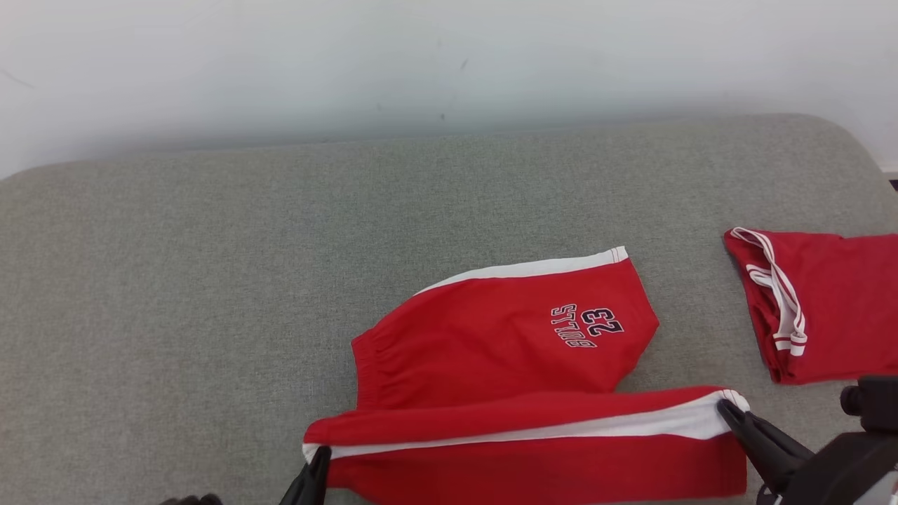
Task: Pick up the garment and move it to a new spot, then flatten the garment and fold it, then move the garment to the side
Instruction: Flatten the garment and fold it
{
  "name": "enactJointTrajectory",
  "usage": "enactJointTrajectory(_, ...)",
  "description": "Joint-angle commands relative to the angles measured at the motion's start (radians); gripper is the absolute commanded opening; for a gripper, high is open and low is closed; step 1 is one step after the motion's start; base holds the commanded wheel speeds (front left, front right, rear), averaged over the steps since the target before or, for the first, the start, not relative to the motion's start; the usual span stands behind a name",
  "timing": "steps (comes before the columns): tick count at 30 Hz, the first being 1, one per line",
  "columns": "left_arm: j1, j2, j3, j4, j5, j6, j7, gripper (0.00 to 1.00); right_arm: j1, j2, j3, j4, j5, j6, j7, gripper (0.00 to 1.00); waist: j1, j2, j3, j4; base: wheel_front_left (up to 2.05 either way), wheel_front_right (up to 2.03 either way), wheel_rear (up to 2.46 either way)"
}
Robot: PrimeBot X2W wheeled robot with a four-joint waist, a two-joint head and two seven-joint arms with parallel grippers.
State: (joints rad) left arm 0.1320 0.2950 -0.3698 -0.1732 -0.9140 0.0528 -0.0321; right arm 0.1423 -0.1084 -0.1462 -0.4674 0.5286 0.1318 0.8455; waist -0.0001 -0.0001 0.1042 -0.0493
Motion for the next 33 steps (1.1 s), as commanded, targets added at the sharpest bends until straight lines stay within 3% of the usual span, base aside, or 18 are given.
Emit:
enactJointTrajectory(1,-0.022,-0.003,0.001,0.002,0.009,0.0,0.002,0.0,-0.011,-0.001,0.0,0.003,-0.007,-0.002,-0.002,0.0,0.0001,0.0001,0.003,0.002,0.0,0.0,0.0)
enactJointTrajectory(10,-0.19,-0.06,-0.026,0.119,0.043,-0.031,-0.027,0.0,-0.195,-0.089,0.089,0.191,-0.068,-0.002,-0.143,0.0,0.0001,0.0001,0.032,0.004,0.0,0.0,0.0)
enactJointTrajectory(20,-0.349,-0.095,-0.015,0.277,0.08,-0.036,-0.067,0.0,-0.413,-0.15,0.183,0.433,-0.079,-0.002,-0.315,0.0,0.0001,0.0001,0.102,0.011,0.0,0.0,0.0)
enactJointTrajectory(27,-0.45,-0.126,-0.016,0.37,0.106,-0.022,-0.098,0.0,-0.547,-0.158,0.244,0.559,-0.09,-0.002,-0.442,0.0,0.0001,0.0001,0.157,0.026,0.0,0.0,0.0)
enactJointTrajectory(33,-0.513,-0.141,-0.035,0.459,0.143,-0.01,-0.109,0.0,-0.612,-0.135,0.251,0.707,-0.111,-0.002,-0.465,0.0,0.0001,0.0001,0.18,0.032,0.0,0.0,0.0)
